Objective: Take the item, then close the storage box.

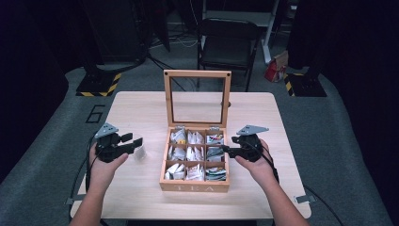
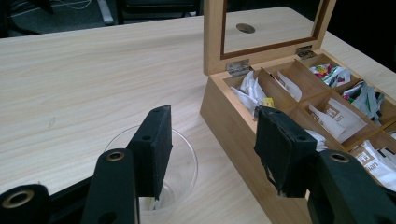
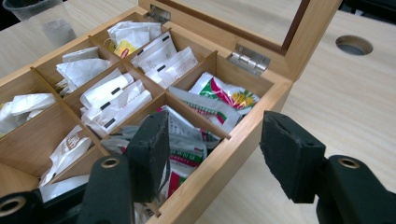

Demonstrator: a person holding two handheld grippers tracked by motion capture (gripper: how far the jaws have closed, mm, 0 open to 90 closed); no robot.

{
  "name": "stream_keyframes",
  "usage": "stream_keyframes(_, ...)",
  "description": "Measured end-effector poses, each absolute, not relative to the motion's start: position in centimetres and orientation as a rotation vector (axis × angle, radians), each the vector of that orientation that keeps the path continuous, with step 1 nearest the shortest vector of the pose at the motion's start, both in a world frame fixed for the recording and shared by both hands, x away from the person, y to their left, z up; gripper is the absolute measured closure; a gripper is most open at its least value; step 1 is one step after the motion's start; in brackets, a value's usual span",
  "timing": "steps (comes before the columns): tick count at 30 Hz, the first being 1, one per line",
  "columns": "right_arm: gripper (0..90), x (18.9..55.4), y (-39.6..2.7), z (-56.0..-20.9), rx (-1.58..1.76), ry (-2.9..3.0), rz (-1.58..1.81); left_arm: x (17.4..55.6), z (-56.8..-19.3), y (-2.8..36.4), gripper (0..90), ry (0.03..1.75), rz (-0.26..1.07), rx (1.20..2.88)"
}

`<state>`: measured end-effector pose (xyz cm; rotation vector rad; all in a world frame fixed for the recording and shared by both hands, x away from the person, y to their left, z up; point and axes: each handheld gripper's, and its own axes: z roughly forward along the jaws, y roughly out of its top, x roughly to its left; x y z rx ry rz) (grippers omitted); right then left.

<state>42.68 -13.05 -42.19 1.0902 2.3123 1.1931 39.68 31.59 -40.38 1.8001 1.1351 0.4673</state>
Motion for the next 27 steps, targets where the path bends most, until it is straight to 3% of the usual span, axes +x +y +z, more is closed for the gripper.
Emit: stream_keyframes(27,40.9,48.4,-13.3,-39.7,1.130,2.294,1.188,39.3,-40.4,29.7,46.2,1.072,0.438,1.860)
